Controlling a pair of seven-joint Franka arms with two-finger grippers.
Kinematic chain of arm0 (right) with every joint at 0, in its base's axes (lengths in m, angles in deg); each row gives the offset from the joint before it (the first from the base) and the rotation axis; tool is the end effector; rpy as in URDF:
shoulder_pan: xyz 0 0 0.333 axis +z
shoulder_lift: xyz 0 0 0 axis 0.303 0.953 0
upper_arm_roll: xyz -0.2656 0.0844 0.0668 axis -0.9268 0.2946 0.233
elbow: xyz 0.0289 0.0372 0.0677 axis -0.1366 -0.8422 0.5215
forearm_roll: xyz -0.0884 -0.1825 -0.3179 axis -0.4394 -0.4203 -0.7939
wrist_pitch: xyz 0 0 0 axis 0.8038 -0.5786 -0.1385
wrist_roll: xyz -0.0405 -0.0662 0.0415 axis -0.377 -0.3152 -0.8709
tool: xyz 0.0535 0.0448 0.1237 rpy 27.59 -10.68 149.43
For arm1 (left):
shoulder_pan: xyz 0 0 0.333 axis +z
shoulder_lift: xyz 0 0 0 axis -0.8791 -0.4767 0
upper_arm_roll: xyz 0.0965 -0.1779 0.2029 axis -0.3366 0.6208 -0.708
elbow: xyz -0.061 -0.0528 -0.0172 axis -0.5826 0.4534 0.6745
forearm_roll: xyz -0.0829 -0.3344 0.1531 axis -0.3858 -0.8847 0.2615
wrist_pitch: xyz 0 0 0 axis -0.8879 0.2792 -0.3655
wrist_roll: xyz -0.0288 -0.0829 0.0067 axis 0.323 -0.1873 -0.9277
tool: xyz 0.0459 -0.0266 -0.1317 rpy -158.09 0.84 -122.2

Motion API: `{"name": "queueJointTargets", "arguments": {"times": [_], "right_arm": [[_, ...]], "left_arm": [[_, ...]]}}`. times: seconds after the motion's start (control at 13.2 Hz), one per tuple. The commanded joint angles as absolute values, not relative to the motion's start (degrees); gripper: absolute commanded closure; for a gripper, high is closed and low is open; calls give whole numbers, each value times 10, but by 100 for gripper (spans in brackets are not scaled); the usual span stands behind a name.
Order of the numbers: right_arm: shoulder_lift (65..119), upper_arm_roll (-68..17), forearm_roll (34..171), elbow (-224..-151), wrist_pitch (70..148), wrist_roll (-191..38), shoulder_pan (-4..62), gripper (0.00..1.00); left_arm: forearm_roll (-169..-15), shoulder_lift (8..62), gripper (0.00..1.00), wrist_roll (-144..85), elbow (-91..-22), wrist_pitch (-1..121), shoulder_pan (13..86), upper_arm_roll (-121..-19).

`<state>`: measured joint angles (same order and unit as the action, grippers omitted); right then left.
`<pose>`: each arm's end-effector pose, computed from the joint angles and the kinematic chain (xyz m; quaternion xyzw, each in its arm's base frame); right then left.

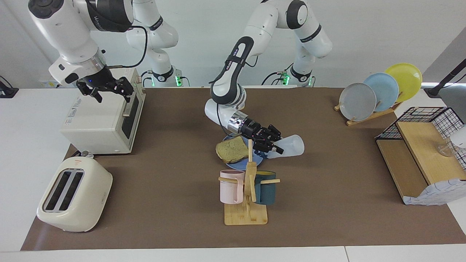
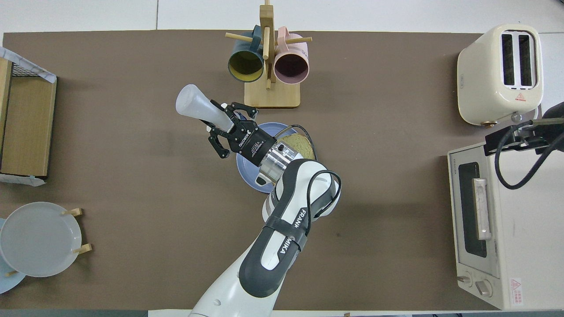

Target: Put bread on plate and add seasoning

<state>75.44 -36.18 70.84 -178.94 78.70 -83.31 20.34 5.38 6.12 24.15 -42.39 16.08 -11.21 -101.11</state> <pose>0.5206 -0.0133 0.5298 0.9983 -0.0012 -0.0570 0.0105 0.5085 -0.3752 0.2893 -0.3597 0.6048 0.2127 0.6779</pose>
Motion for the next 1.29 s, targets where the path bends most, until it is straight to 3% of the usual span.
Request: {"name": "queueJointTargets", "arguments": {"times": [0.0,0.38,0.83,1.21], "right_arm": [[743,-361,709,-1802,798,-819,200,0],[743,-361,708,-1802,798,-818,200,0],[743,-360,709,-1802,798,-818,200,0],[743,-361,709,-1802,798,-819,200,0]], "left_arm": [[40,55,100,243,-416,159,-140,-1013],[12,55,100,242,-416,156,-170,-1014],[41,48,100,240,-419,200,-90,-1016],[24,48,100,241,-418,187,-128,-1015]]}}
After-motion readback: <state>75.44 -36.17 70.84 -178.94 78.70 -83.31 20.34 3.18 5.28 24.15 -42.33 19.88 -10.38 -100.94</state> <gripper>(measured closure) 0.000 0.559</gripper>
